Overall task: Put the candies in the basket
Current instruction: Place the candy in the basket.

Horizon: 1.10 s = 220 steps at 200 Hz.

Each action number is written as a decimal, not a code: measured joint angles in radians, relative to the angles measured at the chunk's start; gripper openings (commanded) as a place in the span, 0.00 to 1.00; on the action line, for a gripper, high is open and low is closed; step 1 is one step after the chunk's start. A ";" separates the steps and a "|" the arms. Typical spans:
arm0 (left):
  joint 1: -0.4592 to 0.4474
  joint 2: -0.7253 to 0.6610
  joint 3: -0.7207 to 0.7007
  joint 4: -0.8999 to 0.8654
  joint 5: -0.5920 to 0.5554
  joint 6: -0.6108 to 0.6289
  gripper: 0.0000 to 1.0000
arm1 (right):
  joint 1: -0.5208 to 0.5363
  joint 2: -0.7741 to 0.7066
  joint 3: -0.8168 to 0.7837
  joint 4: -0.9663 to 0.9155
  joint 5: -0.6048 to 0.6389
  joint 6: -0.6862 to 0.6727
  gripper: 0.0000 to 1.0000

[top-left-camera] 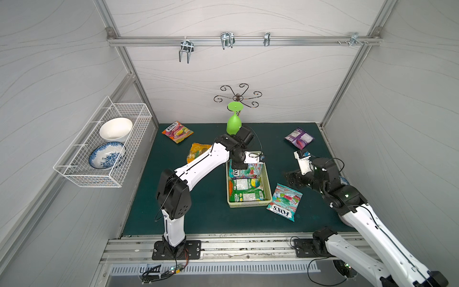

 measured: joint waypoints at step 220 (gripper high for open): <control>0.003 0.116 -0.097 0.270 -0.079 -0.266 0.05 | -0.006 -0.001 -0.005 0.008 -0.007 0.001 0.98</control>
